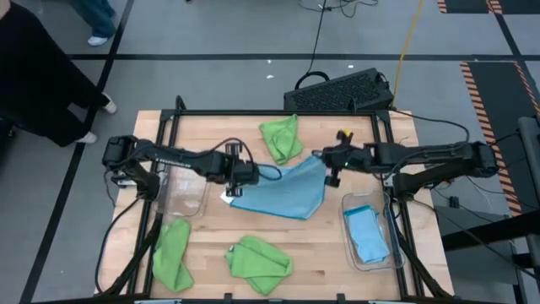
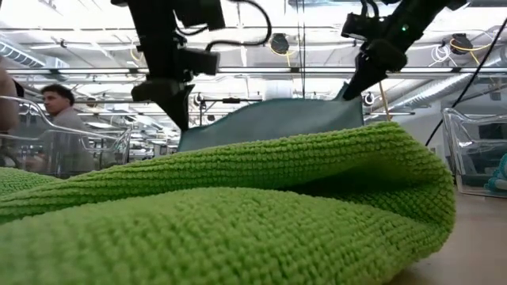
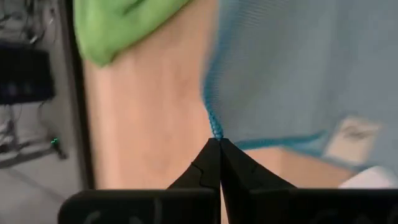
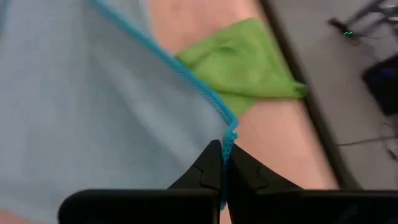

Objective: Sort microfiber towel by color & place in baskets
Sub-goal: Fold the blue microfiber towel

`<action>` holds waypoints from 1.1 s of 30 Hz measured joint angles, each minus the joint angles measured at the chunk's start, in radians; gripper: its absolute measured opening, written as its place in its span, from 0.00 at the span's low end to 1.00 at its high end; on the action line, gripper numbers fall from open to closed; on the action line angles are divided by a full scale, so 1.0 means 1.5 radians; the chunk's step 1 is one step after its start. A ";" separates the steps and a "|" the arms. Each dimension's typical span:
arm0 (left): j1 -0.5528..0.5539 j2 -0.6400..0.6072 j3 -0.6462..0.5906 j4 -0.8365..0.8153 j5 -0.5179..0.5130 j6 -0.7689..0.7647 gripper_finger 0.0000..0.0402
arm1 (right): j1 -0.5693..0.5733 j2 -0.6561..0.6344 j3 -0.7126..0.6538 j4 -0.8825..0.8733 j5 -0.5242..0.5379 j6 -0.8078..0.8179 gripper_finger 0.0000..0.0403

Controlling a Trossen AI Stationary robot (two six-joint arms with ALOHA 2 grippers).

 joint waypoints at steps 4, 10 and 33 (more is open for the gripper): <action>0.039 -0.025 0.008 -0.041 -0.024 0.023 0.00 | -0.029 -0.040 0.000 0.030 0.003 -0.006 0.00; 0.059 -0.100 0.045 -0.036 -0.022 0.021 0.00 | -0.029 -0.104 0.000 0.140 -0.078 -0.053 0.00; -0.072 -0.223 0.329 -0.033 -0.024 -0.096 0.00 | 0.009 -0.213 0.077 0.127 -0.318 0.042 0.00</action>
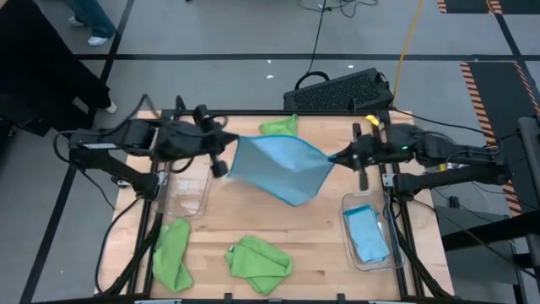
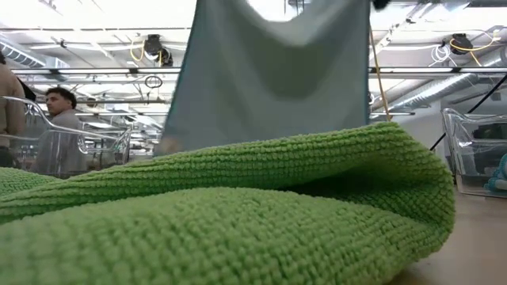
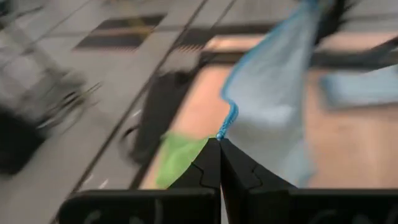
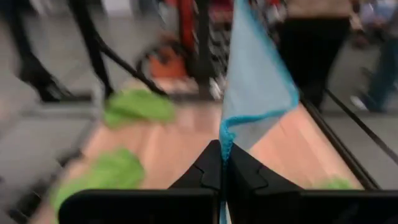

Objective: Sort microfiber towel by color & place in baskets
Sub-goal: Fold the blue microfiber towel

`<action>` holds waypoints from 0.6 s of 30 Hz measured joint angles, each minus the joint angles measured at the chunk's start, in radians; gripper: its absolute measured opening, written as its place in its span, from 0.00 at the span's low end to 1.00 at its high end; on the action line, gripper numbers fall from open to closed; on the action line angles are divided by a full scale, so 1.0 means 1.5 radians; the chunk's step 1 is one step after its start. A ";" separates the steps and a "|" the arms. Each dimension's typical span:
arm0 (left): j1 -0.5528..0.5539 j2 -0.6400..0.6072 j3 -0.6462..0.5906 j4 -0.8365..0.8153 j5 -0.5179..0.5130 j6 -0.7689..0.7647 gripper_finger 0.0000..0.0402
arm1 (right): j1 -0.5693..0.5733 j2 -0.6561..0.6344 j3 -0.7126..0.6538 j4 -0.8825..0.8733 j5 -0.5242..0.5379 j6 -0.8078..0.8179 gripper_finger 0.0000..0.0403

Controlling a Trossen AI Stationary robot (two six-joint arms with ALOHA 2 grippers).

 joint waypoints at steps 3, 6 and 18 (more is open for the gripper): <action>-0.038 0.001 0.043 0.015 0.050 -0.008 0.00 | 0.014 -0.002 0.037 0.054 -0.053 0.042 0.00; -0.077 0.000 0.071 0.050 0.071 -0.008 0.00 | 0.027 -0.002 0.053 0.134 -0.123 0.085 0.00; -0.158 0.001 0.139 0.131 0.188 0.102 0.00 | 0.086 0.000 0.053 0.359 -0.244 0.186 0.00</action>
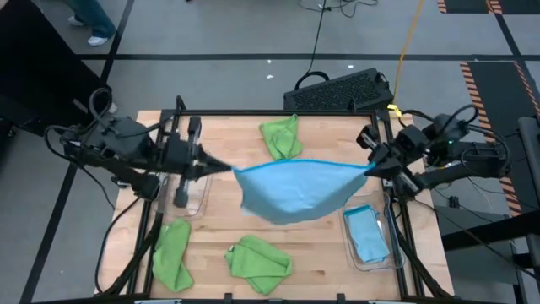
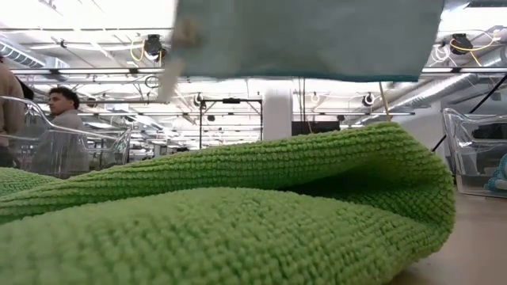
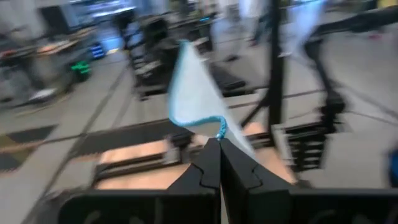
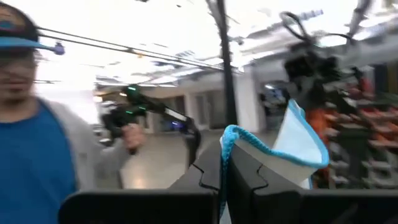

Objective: Sort microfiber towel by color & place in baskets
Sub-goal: Fold the blue microfiber towel

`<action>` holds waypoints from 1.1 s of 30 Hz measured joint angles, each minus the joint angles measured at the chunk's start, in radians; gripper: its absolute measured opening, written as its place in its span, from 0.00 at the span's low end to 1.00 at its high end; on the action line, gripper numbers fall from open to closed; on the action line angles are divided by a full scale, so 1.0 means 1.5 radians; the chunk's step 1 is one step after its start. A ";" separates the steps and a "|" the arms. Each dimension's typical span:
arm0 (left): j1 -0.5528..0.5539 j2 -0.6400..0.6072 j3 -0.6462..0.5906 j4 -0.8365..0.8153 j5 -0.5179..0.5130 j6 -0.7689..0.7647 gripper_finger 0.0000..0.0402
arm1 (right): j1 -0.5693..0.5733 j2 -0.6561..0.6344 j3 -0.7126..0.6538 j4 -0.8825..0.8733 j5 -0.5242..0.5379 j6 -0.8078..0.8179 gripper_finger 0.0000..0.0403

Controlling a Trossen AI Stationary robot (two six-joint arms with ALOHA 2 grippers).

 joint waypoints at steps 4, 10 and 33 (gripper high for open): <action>-0.018 -0.001 -0.012 -0.005 0.048 -0.010 0.00 | 0.033 0.004 -0.002 0.011 -0.012 -0.001 0.00; -0.044 0.009 -0.030 -0.010 0.017 -0.062 0.00 | 0.082 0.041 -0.031 0.009 0.017 -0.009 0.00; -0.250 0.078 -0.031 0.049 -0.191 -0.167 0.00 | 0.308 0.139 -0.034 0.098 0.177 -0.041 0.00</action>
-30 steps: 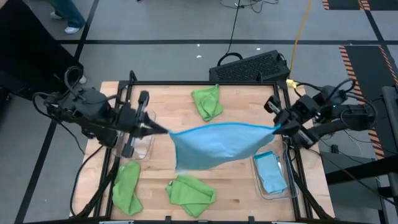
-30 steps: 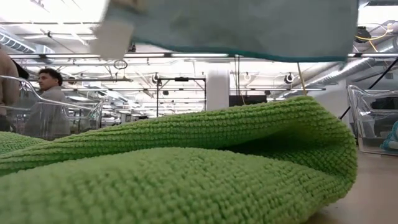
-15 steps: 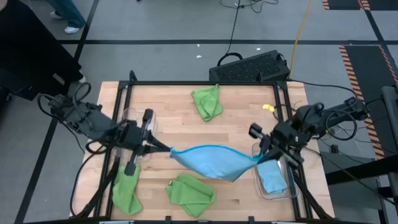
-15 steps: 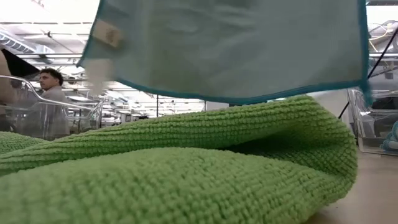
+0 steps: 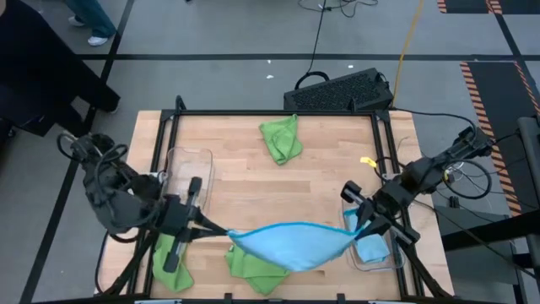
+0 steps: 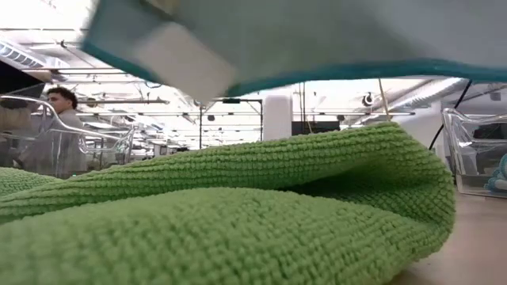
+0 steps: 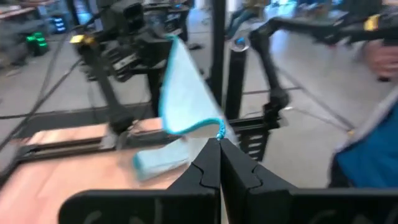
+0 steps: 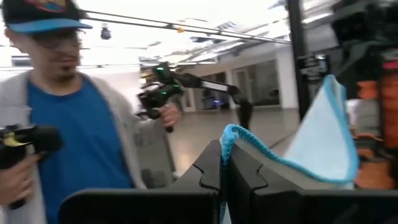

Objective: Sort microfiber towel by color & place in baskets
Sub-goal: Fold the blue microfiber towel

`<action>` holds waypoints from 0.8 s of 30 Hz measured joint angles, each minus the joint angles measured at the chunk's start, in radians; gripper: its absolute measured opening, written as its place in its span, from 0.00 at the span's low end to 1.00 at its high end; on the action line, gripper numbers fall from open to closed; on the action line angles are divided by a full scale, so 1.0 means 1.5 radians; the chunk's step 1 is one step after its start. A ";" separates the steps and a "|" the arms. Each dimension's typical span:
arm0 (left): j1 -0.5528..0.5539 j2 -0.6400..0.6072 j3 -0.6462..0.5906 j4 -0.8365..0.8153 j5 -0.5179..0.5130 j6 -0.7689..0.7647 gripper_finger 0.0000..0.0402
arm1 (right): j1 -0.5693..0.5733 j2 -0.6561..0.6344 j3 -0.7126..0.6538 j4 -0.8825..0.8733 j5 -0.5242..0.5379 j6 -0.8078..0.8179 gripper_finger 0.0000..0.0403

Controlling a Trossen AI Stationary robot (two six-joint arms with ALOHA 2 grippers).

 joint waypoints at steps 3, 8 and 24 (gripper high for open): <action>-0.002 -0.007 0.000 -0.050 -0.041 -0.037 0.00 | -0.006 0.000 0.000 -0.020 0.050 0.000 0.00; 0.020 -0.013 0.000 -0.149 -0.042 -0.105 0.00 | -0.006 0.001 0.000 -0.031 0.096 -0.004 0.00; 0.153 -0.012 0.000 -0.318 0.050 -0.185 0.00 | -0.126 0.001 0.001 -0.330 0.148 -0.030 0.00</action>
